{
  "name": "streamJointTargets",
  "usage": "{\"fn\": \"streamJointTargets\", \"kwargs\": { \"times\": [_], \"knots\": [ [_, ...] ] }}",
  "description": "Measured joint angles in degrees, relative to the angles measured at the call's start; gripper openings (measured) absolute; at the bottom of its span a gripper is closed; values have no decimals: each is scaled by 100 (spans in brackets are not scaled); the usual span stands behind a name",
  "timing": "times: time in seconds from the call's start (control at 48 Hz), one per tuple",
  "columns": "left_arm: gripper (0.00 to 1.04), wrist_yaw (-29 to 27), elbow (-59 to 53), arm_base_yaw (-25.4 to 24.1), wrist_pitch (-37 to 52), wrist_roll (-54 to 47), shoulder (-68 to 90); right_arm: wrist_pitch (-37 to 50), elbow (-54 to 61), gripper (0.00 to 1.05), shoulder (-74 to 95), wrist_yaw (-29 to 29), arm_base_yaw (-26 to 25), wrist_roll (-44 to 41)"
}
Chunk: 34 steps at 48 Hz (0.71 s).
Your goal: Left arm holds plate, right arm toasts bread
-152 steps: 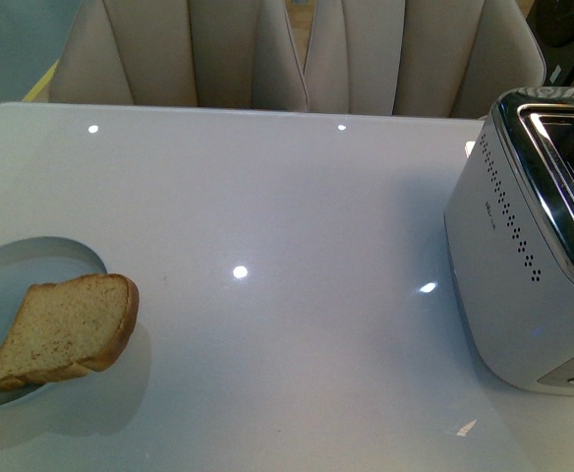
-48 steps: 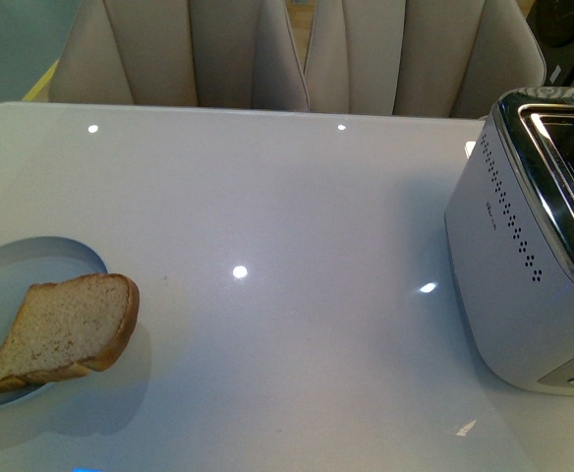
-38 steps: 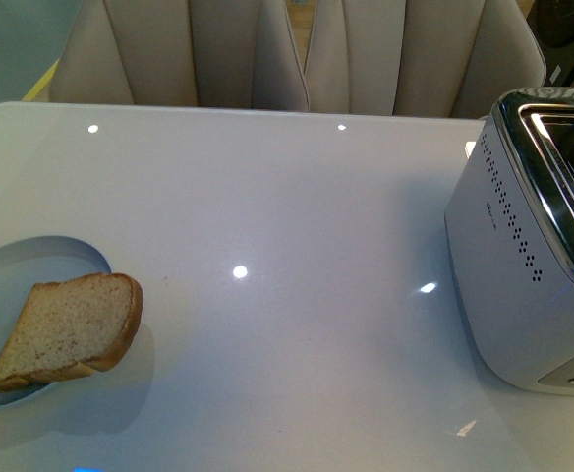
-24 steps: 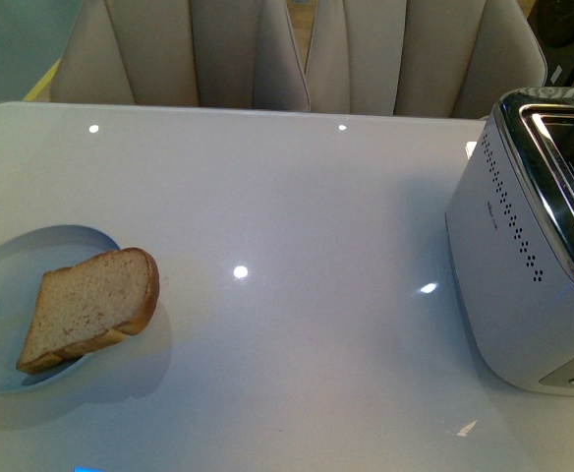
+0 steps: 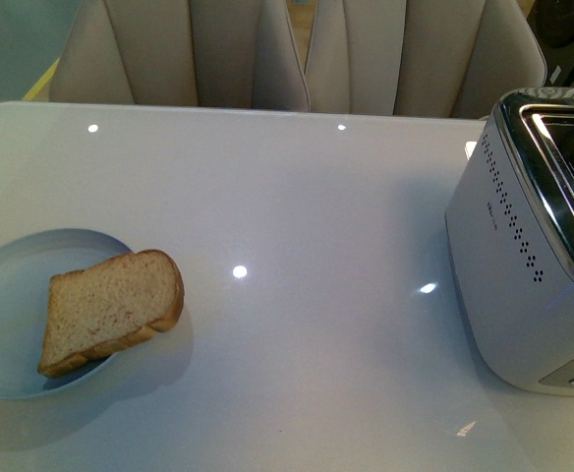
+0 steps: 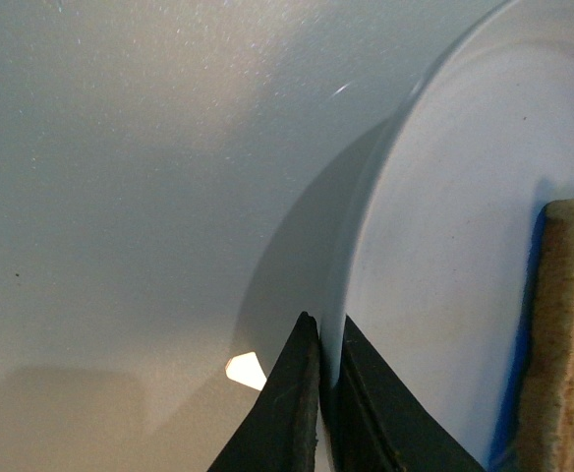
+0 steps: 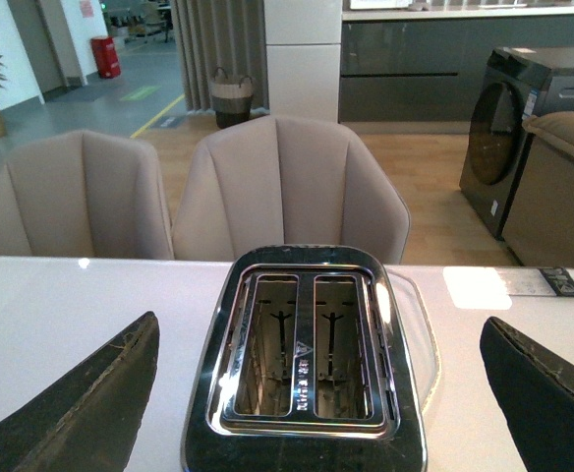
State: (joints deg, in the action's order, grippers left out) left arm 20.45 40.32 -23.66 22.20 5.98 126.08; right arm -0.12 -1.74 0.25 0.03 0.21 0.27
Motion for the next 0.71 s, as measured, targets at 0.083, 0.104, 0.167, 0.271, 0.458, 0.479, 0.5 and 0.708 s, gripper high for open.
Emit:
{"fn": "streamJointTargets", "kwargs": {
  "times": [0.083, 0.104, 0.167, 0.271, 0.458, 0.479, 0.5, 0.708],
  "knots": [
    [3, 46, -92, 70, -216, 42, -455, 0, 0, 96, 0, 0, 0, 0],
    [3, 48, -118, 92, -273, 57, -560, 0, 0, 96, 0, 0, 0, 0],
    [3, 63, -216, 192, -525, 111, -997, 0, 0, 96, 0, 2, 0, 0],
    [3, 166, -310, 411, -964, 267, -1692, 0, 0, 96, 0, 0, 0, 0],
    [3, 162, -313, 855, -1659, 623, -2592, 0, 0, 96, 0, 0, 0, 0],
    [3, 162, -313, 927, -1751, 675, -2706, 0, 0, 96, 0, 0, 0, 0],
    [3, 162, -313, 997, -1829, 715, -2813, 0, 0, 96, 0, 0, 0, 0],
    [3, -101, -98, 2009, -2645, 1486, -3832, 0, 0, 96, 0, 0, 0, 0]
  ]
}}
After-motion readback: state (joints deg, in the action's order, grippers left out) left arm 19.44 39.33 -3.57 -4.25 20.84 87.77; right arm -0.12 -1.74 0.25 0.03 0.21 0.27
